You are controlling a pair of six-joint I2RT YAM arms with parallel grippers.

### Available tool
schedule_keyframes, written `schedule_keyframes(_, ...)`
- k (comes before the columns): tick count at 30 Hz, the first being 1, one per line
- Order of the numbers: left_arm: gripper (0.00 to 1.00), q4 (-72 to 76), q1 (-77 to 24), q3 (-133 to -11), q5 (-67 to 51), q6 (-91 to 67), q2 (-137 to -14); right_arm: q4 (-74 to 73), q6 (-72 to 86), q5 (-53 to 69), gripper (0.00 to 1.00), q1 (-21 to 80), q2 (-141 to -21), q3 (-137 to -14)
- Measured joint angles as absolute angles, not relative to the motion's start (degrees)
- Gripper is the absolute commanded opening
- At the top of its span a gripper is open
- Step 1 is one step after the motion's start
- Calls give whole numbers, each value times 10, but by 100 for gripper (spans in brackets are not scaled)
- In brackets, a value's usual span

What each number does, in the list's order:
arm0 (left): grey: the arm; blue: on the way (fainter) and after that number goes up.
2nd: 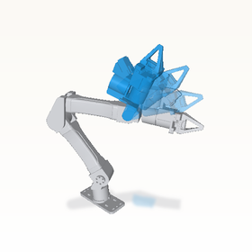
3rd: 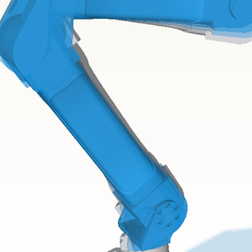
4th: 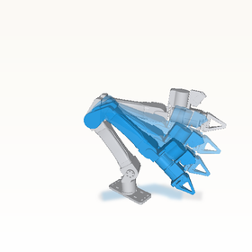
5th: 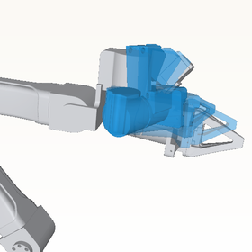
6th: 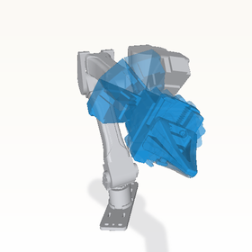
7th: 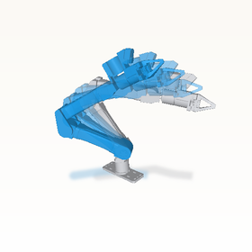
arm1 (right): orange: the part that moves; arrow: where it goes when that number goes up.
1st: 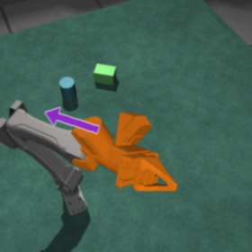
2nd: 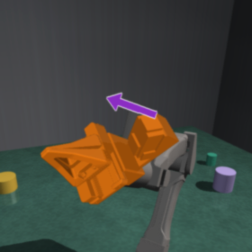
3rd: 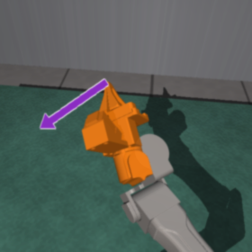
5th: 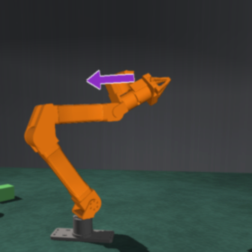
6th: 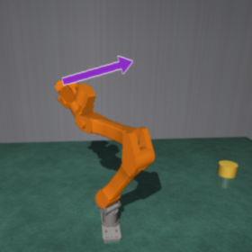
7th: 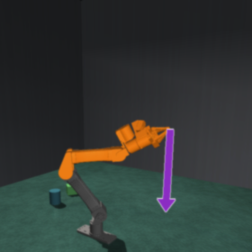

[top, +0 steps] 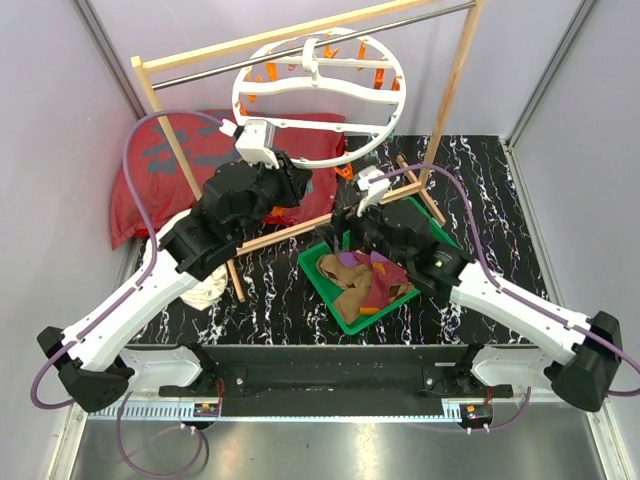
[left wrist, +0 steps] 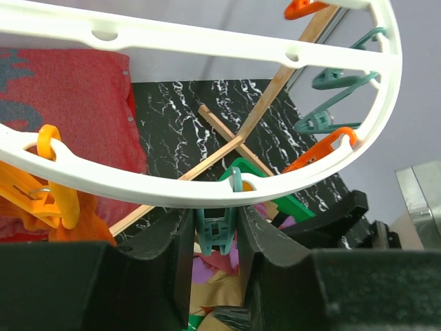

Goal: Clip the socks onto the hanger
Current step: Open the clamp at the hanger, then pick up the sock from the bin.

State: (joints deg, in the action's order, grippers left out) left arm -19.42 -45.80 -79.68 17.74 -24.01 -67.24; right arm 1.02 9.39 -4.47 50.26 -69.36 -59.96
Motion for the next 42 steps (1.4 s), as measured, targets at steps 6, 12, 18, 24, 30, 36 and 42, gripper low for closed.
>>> schedule_keyframes(6, 0, -158, -458, -762, 185, -204, -672, -105, 182, -95, 85, 503, -636, -558)
schedule_keyframes(12, 0, -139, -461, -760, 195, -178, -672, -246, 299, -133, 93, 500, -629, -554)
schedule_keyframes(18, 0, -134, -463, -753, 203, -170, -673, -352, 396, -169, 100, 490, -639, -554)
schedule_keyframes(24, 0, -132, -463, -753, 203, -169, -673, -389, 425, -189, 100, 439, -635, -545)
schedule_keyframes(30, 0, -132, -463, -753, 203, -169, -674, -389, 414, -183, 90, 276, -647, -542)
schedule_keyframes(36, 0, -132, -464, -753, 203, -170, -678, -366, 392, -162, 66, 191, -757, -588)
schedule_keyframes(42, 0, -131, -464, -753, 201, -175, -684, -325, 390, -140, 56, 134, -881, -645)
